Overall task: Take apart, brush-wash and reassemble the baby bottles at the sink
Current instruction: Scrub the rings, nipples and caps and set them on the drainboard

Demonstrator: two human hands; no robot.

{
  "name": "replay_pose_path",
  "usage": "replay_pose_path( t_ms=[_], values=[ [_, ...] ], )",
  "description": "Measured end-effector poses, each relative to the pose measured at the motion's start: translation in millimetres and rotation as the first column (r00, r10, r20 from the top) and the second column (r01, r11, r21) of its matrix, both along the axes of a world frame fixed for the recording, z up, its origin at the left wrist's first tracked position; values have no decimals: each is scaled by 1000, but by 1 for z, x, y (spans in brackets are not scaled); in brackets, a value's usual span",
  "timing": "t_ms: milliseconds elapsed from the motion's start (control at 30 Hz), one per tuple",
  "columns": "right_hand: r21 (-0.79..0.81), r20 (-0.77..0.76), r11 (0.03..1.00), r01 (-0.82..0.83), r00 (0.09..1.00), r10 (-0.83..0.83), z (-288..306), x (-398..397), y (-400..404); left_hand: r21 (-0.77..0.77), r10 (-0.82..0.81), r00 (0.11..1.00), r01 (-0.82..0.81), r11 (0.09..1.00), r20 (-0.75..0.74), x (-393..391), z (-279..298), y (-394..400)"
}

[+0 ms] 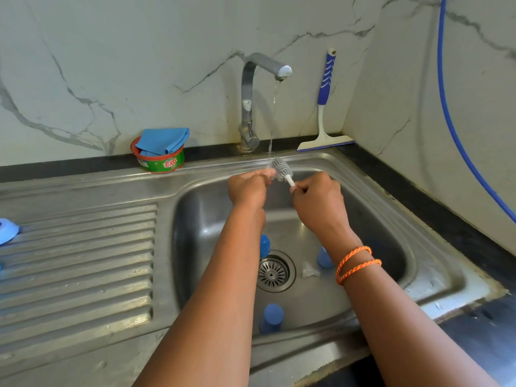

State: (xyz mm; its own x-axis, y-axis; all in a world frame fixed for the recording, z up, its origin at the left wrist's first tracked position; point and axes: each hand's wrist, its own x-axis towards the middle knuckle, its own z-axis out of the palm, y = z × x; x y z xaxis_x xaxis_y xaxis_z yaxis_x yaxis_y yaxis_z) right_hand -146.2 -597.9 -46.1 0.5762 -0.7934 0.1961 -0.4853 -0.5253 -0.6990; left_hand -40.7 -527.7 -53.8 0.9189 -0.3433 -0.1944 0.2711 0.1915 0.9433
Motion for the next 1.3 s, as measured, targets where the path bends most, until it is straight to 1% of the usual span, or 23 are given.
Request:
replay_pose_path(
  t_ms=[67, 133, 233, 300, 400, 500, 567, 667, 733, 800, 867, 900, 967, 1033, 1100, 1133, 1200, 1300],
  values=[
    [-7, -23, 1000, -18, 1000, 18, 1, -2, 0, 3, 67, 998, -67, 998, -3, 3, 1, 2],
    [0, -31, 999, -45, 999, 45, 0, -3, 2, -15, 131, 990, -132, 991, -41, 8, 0, 4],
    [-7, -21, 999, -42, 999, 42, -5, -4, 4, -9, 157, 985, -158, 987, -65, 12, -3, 4],
    [-25, 2, 1000, -2, 1000, 2, -5, -4, 5, -15, 113, 991, -114, 993, -65, 9, -2, 0],
    [-38, 29, 997, 62, 998, -61, -4, 0, 4, -11, -12, 998, 11, 1000, -59, 0, 0, -5],
    [-32, 58, 996, 82, 995, -80, -2, 5, 6, -38, -91, 990, 87, 995, -107, -3, 1, -3],
    [-30, 72, 997, 65, 995, -63, 0, 6, 9, -98, -61, 982, 44, 994, -178, 0, 4, 1],
    [-41, 47, 999, 11, 999, -9, 1, 4, 15, -207, 26, 954, -92, 974, -300, 6, 3, 5],
    [-47, 14, 998, -31, 999, 32, 0, 3, 19, -243, 73, 941, -160, 957, -331, 8, 2, 7],
    [-42, 1, 998, -52, 999, 52, 0, 1, 21, -248, 118, 932, -210, 946, -342, 10, -1, 7],
    [-45, 8, 998, -38, 999, 38, 0, 0, 19, -222, 134, 935, -214, 951, -329, 10, -2, 5],
    [-42, 19, 999, -20, 1000, 21, 1, -1, 18, -192, 128, 945, -192, 962, -302, 9, -2, 3],
    [-41, 39, 999, 17, 999, -16, 1, 0, 15, -85, 73, 980, -90, 992, -184, 5, -2, -2],
    [-33, 44, 998, 55, 998, -54, 1, 1, 11, -2, -25, 996, 25, 1000, -80, 2, -1, -6],
    [-27, 51, 997, 70, 996, -69, 0, 2, 7, 4, -94, 995, 94, 996, -41, 3, -1, -7],
    [-20, 49, 998, 59, 997, -58, 0, 1, 6, -1, -100, 994, 100, 995, -30, 5, -1, -7],
    [-15, 26, 1000, 8, 1000, -7, 0, 0, 6, -17, -74, 997, 74, 997, -13, 10, -2, -9],
    [-13, -16, 997, -78, 997, 78, 2, -3, 12, -72, -48, 998, 45, 996, -46, 11, -1, -10]
  ],
)
